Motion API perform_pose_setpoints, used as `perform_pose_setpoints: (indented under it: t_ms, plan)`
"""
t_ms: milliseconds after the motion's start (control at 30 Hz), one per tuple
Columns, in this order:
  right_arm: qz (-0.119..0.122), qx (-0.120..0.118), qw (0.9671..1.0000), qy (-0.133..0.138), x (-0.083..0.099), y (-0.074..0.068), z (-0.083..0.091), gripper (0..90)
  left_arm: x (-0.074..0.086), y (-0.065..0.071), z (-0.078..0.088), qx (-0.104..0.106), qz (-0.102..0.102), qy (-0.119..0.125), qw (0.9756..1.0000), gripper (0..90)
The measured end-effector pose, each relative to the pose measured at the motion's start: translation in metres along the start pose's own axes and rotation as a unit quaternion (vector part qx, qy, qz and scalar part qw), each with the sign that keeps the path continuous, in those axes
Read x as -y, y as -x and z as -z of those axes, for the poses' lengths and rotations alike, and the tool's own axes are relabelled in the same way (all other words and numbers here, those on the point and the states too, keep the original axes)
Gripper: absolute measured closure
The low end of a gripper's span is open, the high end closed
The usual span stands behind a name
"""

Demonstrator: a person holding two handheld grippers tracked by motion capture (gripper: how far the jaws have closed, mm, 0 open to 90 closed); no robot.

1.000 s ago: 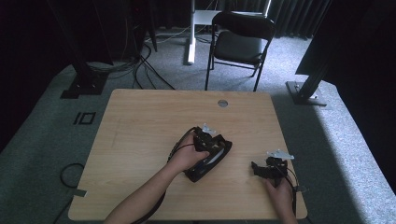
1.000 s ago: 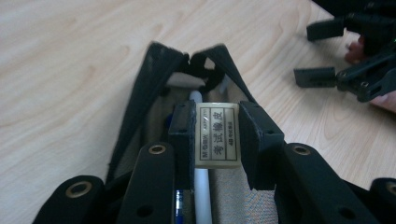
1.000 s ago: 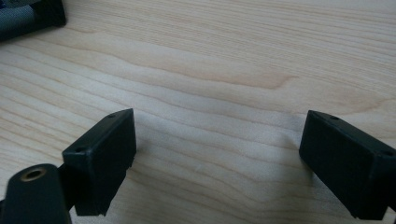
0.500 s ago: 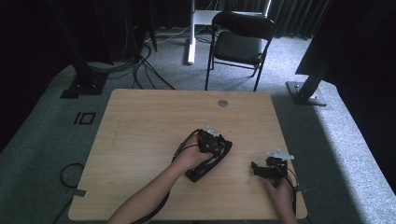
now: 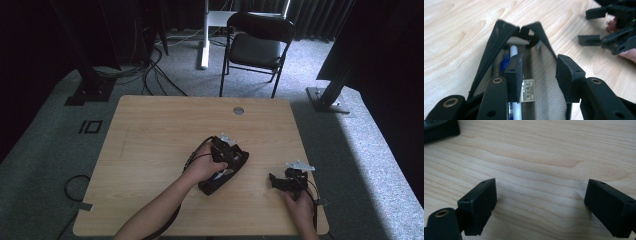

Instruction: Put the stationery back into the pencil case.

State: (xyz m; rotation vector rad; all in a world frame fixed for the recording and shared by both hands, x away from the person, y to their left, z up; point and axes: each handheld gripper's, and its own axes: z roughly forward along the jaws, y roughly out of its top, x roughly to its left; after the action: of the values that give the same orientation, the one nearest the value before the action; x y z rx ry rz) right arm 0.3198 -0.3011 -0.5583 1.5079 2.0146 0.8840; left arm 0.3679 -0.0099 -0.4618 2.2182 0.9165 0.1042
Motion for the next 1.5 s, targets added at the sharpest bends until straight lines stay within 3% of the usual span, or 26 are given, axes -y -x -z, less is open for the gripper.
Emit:
perform_pose_setpoints:
  t_ms: [333,567,733,867,1100,1500]
  plan:
    - [0.0,0.0,1.0,0.001,0.0,0.0,0.0,10.6,0.0,-0.003,0.016,0.008,-0.002,0.034,0.9994,57.6]
    - [0.0,0.0,1.0,0.001,0.0,0.0,0.0,10.6,0.009,-0.006,0.02,0.009,-0.019,0.046,0.9987,54.8]
    - [0.0,0.0,1.0,0.001,0.0,0.0,0.0,10.6,0.016,-0.01,0.024,0.016,-0.011,0.057,0.9982,49.1]
    - [0.0,0.0,1.0,0.001,0.0,0.0,0.0,10.6,0.019,-0.013,0.029,0.016,-0.008,0.064,0.9978,49.0]
    - [0.0,0.0,1.0,0.001,0.0,0.0,0.0,10.6,0.026,-0.025,0.046,0.01,0.017,0.086,0.9961,49.0]
    - [0.001,0.0,1.0,0.0,0.0,0.0,0.0,10.6,0.042,-0.042,0.06,0.001,0.037,0.1,0.9943,49.0]
